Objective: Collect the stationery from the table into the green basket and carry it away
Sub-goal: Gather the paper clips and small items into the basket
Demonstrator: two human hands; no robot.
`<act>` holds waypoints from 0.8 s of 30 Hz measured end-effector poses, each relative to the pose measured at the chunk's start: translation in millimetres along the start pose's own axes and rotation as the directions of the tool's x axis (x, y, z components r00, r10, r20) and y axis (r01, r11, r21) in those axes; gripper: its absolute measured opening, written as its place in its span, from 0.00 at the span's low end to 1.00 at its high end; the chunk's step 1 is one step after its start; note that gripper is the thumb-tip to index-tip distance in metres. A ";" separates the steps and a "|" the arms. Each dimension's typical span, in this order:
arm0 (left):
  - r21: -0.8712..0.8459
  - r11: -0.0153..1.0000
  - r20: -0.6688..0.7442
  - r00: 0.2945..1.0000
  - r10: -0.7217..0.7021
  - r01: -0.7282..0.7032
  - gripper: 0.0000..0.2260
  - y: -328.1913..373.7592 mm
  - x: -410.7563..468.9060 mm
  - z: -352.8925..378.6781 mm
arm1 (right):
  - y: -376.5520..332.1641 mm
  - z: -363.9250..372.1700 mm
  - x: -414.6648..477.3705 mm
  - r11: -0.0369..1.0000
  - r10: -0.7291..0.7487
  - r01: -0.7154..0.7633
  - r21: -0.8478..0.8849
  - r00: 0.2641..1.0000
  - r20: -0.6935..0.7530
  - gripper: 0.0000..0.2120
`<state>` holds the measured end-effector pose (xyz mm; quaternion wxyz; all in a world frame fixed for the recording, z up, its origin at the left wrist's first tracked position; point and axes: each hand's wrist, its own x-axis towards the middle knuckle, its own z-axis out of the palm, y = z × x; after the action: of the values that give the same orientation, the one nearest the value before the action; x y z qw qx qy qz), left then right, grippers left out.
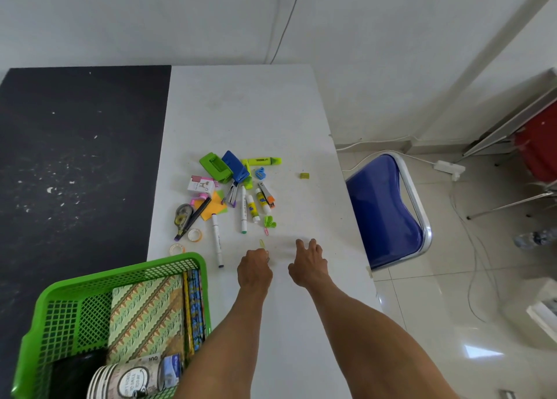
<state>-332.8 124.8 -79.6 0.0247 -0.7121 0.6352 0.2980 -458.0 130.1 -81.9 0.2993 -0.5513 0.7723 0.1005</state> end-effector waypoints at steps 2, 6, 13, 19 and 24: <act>-0.015 1.000 -0.006 1.000 -0.026 0.026 0.10 2.1 -0.2 2.2 | 1.1 0.1 -0.7 1.000 0.000 0.000 -0.002 1.000 0.000 0.30; 0.012 1.000 -0.015 1.000 0.003 -0.003 0.09 -0.3 2.0 3.3 | 0.6 0.6 -0.3 1.000 -0.003 0.003 -0.005 1.000 0.000 0.31; 0.004 1.000 -0.006 1.000 0.010 -0.010 0.09 -1.6 7.3 0.9 | -3.5 1.7 -0.4 1.000 -0.012 0.012 0.000 1.000 0.001 0.31; 0.014 1.000 -0.026 1.000 0.012 -0.011 0.10 -2.3 5.5 6.3 | -3.9 1.5 -0.1 1.000 -0.013 0.013 -0.006 1.000 -0.005 0.31; 0.027 0.999 -0.032 0.999 0.027 -0.026 0.10 -5.7 6.0 9.7 | -3.1 2.1 -0.8 1.000 -0.007 0.007 -0.007 1.000 -0.004 0.31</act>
<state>-331.3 124.6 -92.2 0.0198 -0.7081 0.6487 0.2782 -454.3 130.6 -82.7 0.2960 -0.5551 0.7707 0.1011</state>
